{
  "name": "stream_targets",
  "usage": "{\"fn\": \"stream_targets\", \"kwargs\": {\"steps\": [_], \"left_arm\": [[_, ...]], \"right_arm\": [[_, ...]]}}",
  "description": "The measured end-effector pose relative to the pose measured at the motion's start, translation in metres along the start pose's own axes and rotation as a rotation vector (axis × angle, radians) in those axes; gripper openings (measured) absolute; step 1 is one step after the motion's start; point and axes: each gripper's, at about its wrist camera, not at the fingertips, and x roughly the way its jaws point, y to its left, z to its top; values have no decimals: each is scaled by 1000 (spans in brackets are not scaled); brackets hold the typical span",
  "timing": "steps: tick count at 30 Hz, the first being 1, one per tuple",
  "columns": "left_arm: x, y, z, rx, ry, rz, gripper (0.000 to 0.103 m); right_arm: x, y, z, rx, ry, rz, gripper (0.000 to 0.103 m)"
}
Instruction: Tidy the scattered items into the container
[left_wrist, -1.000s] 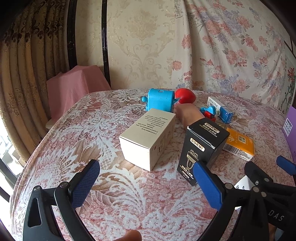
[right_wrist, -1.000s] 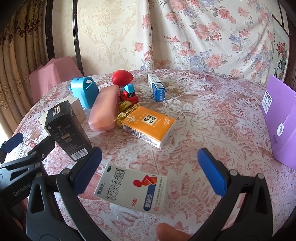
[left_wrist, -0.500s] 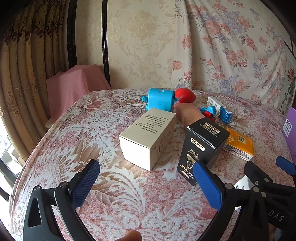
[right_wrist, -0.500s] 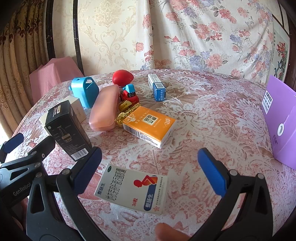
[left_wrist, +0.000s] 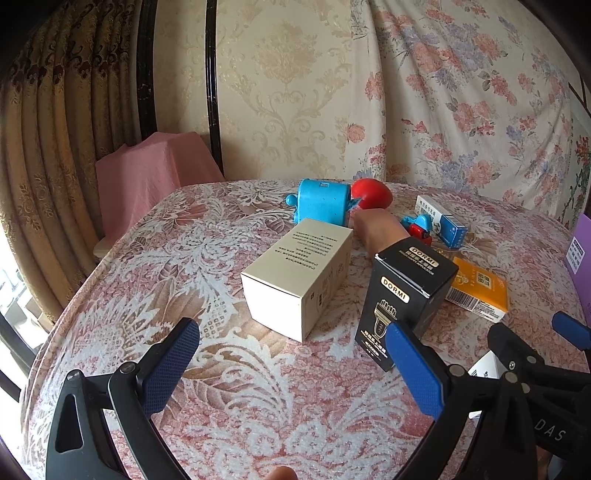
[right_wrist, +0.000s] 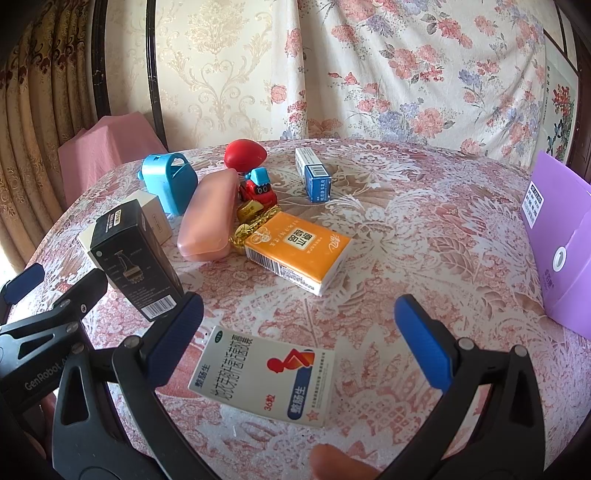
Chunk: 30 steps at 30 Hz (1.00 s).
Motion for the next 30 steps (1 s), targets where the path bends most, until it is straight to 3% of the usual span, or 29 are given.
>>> {"fn": "stream_targets", "kwargs": {"steps": [30], "left_arm": [[2, 2, 1, -7, 7, -12, 102]], "right_arm": [[2, 2, 1, -1, 3, -4, 103]]}}
